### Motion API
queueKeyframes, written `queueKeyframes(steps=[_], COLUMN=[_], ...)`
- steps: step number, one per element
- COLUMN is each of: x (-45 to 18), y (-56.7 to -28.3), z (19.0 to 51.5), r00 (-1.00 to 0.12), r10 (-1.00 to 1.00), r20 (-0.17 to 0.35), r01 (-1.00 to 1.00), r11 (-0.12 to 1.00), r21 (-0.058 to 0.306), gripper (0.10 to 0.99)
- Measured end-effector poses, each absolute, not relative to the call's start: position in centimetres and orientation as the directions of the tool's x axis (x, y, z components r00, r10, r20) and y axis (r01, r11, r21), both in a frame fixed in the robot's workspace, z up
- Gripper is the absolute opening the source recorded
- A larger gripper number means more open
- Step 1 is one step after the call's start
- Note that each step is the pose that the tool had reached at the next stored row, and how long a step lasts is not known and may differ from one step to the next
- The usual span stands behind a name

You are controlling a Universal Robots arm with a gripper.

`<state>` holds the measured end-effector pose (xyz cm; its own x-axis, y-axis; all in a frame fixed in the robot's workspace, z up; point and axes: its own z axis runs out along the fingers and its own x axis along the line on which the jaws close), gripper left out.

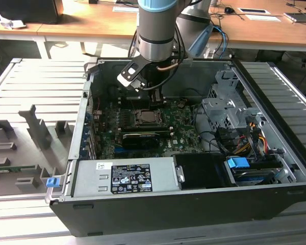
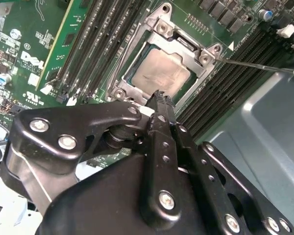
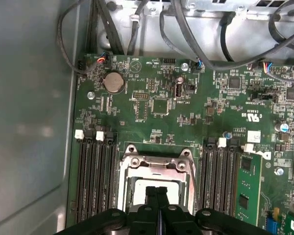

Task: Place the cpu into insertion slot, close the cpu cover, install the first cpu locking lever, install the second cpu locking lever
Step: 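Close the cpu cover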

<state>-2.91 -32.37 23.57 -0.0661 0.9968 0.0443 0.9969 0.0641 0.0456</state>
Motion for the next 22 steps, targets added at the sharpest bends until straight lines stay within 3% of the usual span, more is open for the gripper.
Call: queueKeyframes(steps=[22], x=[-3.61], y=[-32.37], z=[23.57], r00=[-0.066], r10=[0.997], r20=[0.044], r01=[0.997], r11=[0.064], r21=[0.046], gripper=[0.106])
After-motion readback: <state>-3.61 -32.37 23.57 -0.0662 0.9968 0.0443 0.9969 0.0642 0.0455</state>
